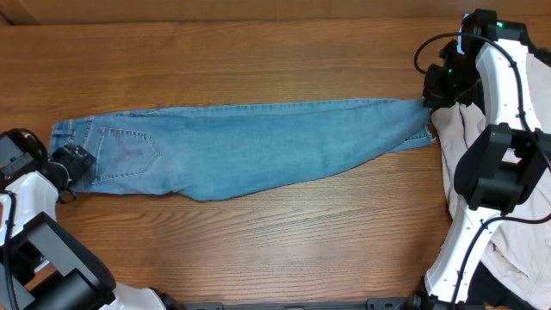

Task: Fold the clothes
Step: 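Stretch the folded jeans straight between the left and right grippers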

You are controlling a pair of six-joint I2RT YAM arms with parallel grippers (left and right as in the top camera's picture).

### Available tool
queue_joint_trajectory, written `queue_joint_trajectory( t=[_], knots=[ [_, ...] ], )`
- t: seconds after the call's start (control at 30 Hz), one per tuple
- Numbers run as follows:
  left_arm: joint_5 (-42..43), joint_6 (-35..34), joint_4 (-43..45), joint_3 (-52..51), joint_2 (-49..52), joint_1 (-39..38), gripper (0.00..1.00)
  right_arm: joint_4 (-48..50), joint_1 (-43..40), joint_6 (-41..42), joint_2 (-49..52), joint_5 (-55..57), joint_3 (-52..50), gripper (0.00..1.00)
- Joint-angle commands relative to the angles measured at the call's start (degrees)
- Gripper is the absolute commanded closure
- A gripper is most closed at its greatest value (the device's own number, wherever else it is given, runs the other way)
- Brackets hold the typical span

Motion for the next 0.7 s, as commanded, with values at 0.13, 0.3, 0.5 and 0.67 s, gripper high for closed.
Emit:
queue_joint_trajectory(
  t=[0.13, 0.3, 0.5, 0.67],
  knots=[
    [10.05, 0.94, 3.76, 1.79, 0.22, -0.13, 0.00, 0.11, -0.44, 0.26, -0.35, 0.52, -0.07, 0.96],
    [9.79, 1.33, 3.04, 2.45, 0.09, -1.03, 0.06, -0.15, -0.44, 0.44, -0.35, 0.50, -0.07, 0.96],
    [12.07, -0.48, 2.86, 2.47, 0.07, -1.57, 0.74, -0.33, -0.39, 0.44, -0.35, 0.50, -0.07, 0.96],
    [9.22, 0.26, 3.28, 2.45, 0.46, -1.70, 0.71, -0.74, -0.39, 0.44, -0.35, 0.50, -0.07, 0.96]
  ],
)
